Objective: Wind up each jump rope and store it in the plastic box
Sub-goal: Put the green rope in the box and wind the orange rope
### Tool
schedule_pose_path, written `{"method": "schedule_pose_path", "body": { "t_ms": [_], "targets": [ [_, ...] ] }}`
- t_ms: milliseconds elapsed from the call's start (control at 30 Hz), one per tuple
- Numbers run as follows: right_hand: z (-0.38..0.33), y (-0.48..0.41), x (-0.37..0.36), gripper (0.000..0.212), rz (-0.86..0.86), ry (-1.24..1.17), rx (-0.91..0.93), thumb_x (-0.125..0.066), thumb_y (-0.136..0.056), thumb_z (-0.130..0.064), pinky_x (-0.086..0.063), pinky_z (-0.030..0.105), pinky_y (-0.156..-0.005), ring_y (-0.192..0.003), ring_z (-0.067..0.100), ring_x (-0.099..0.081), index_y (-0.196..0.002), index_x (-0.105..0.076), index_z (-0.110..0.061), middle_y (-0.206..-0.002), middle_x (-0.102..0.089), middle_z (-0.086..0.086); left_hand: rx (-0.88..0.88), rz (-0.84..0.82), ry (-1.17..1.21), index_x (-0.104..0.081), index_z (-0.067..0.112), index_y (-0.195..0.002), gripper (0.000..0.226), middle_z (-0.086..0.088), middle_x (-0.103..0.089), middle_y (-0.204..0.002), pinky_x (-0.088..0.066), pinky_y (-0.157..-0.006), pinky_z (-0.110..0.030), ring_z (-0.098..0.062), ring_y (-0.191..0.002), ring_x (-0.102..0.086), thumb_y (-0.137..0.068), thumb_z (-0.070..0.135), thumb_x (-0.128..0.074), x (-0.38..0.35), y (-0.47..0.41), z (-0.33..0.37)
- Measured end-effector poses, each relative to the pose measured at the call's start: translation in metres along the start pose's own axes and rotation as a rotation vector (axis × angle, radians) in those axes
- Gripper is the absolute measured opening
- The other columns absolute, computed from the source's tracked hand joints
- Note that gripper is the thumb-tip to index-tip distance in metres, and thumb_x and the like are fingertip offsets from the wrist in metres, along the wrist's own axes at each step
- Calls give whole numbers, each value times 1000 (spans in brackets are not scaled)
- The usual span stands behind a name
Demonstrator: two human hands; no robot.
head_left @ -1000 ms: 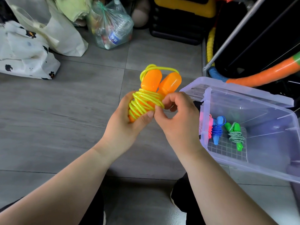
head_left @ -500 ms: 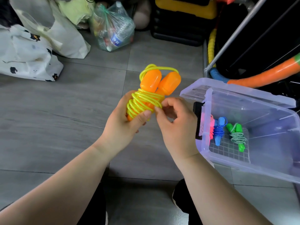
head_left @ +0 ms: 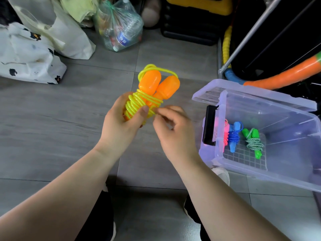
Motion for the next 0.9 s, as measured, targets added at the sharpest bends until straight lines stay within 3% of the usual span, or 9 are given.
{"method": "schedule_pose_path", "body": {
  "t_ms": [100, 167, 233, 367, 467, 567, 667, 733, 900],
  "targets": [
    [-4, -1, 5, 24, 22, -179, -254, -61, -83, -12, -30, 11, -49, -52, 3, -38, -68, -62, 7, -56, -53, 11, -72, -12, -87, -43, 50, -86, 27, 15, -56, -67, -41, -55, -10, 1, -61, -54, -59, 54, -48, 1, 2, -1],
    [-5, -1, 6, 20, 24, -318, -474, -63, -81, -13, -30, 5, -42, -40, 1, -41, -62, -62, -8, -40, -55, -4, -121, -6, -145, -45, 45, -90, 33, 18, -54, -66, -37, -55, -5, 10, -62, -52, -59, 55, -45, 0, 3, -2],
    [-3, -2, 4, 27, 2, -429, -679, -64, -80, -13, -34, 11, -42, -31, -1, -40, -55, -55, -20, -31, -46, -13, -163, 1, -183, -48, 43, -97, 38, 20, -52, -66, -35, -56, -3, 13, -62, -50, -60, 55, -44, -1, 5, -3],
    [-2, -5, 5, 30, -49, -476, -886, -56, -79, -15, -26, 22, -49, -32, 6, -25, -53, -42, -19, -53, -37, -4, -226, -35, -205, -47, 39, -106, 45, 24, -51, -73, -36, -59, -2, 4, -67, -49, -63, 52, -45, -3, 7, -3],
    [-2, -9, 9, 26, -108, -674, -942, -50, -81, -17, -28, 17, -45, -31, 4, -28, -56, -43, -17, -56, -37, -4, -210, -42, -125, -48, 33, -105, 44, 24, -50, -74, -35, -59, 2, 17, -67, -50, -64, 50, -47, -3, 5, -2],
    [-4, -14, 16, 28, -195, -840, -942, -42, -85, -17, -28, 19, -48, -38, 7, -26, -57, -42, -16, -57, -36, -2, -136, -63, 10, -46, 34, -96, 33, 15, -53, -67, -37, -53, -1, 11, -53, -53, -66, 43, -55, -2, -1, 2],
    [-2, -19, 27, 30, -223, -830, -924, -41, -85, -16, -26, 18, -47, -37, 7, -24, -55, -42, -15, -57, -36, -2, -80, -157, 109, -48, 37, -92, 29, 10, -61, -56, -41, -44, -9, 3, -46, -56, -65, 42, -57, 0, -3, 3],
    [-1, -22, 33, 28, -222, -785, -900, -41, -85, -14, -26, 17, -44, -35, 6, -24, -57, -43, -15, -58, -37, -2, -69, -208, 148, -50, 35, -94, 33, 15, -64, -58, -42, -41, -15, -2, -46, -55, -63, 48, -53, 2, -4, 3],
    [4, -23, 39, 26, -138, -790, -878, -41, -84, -12, -27, 14, -42, -35, 6, -24, -58, -42, -15, -58, -38, -2, -50, -253, 220, -54, 28, -94, 36, 7, -63, -57, -41, -39, -19, -7, -43, -52, -63, 46, -53, 3, -3, 5]
  ]
}}
Point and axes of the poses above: each hand's wrist, its own y-axis away from the middle knuckle, its own x-axis out of the back of the hand, z = x × y, the point moved 1 cm from there along -y, towards the middle knuckle
